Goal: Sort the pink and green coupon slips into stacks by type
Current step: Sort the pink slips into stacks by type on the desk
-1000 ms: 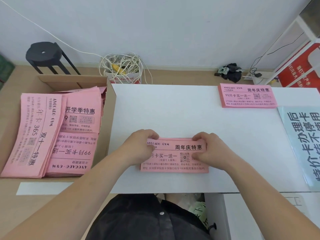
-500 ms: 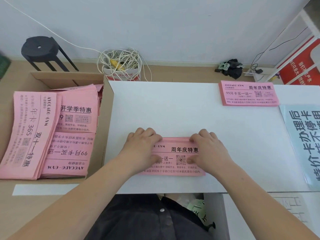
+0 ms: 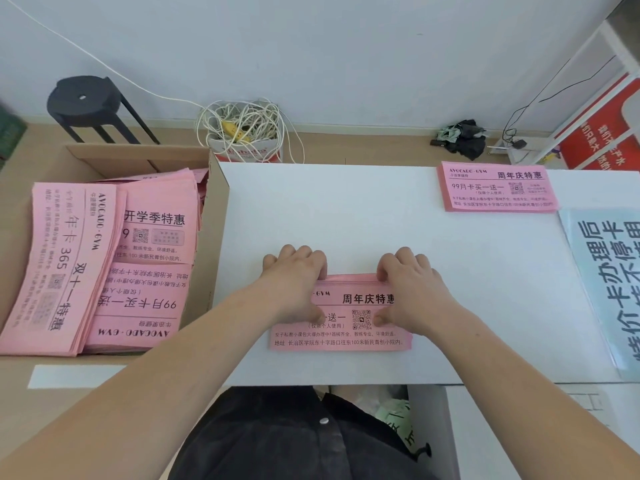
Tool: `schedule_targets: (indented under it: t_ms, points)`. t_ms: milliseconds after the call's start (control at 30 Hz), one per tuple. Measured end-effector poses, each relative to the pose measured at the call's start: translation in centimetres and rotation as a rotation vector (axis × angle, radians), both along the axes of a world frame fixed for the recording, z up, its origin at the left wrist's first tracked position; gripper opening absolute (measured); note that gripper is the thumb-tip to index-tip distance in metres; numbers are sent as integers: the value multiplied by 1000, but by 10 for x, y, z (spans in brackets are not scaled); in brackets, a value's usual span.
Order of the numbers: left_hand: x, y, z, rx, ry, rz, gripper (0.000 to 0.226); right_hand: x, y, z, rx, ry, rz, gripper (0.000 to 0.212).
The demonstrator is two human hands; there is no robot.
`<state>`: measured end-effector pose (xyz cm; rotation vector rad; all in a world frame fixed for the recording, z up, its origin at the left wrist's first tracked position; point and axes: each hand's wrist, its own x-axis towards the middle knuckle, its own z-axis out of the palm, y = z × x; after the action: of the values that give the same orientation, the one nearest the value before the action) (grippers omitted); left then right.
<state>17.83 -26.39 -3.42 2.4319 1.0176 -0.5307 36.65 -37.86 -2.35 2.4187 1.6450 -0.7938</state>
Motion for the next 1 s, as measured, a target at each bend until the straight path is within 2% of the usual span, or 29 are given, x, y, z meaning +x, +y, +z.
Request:
schedule_targets:
  t_ms: [267, 367, 567, 833, 1000]
  points:
    - [-15, -15, -1, 51, -156, -5, 56, 1, -10, -5, 72, 0, -34, 66]
    - [-16, -18, 0, 39, -188, -25, 64, 3, -7, -5, 56, -4, -29, 70]
    - [-18, -19, -1, 55, -175, -51, 66, -2, -5, -3, 87, -60, 37, 63]
    - [-20, -21, -5, 93, -159, -70, 67, -5, -19, -8, 197, -40, -19, 59]
    - [-20, -21, -7, 108, -151, -79, 69, -6, -19, -9, 187, -40, -3, 58]
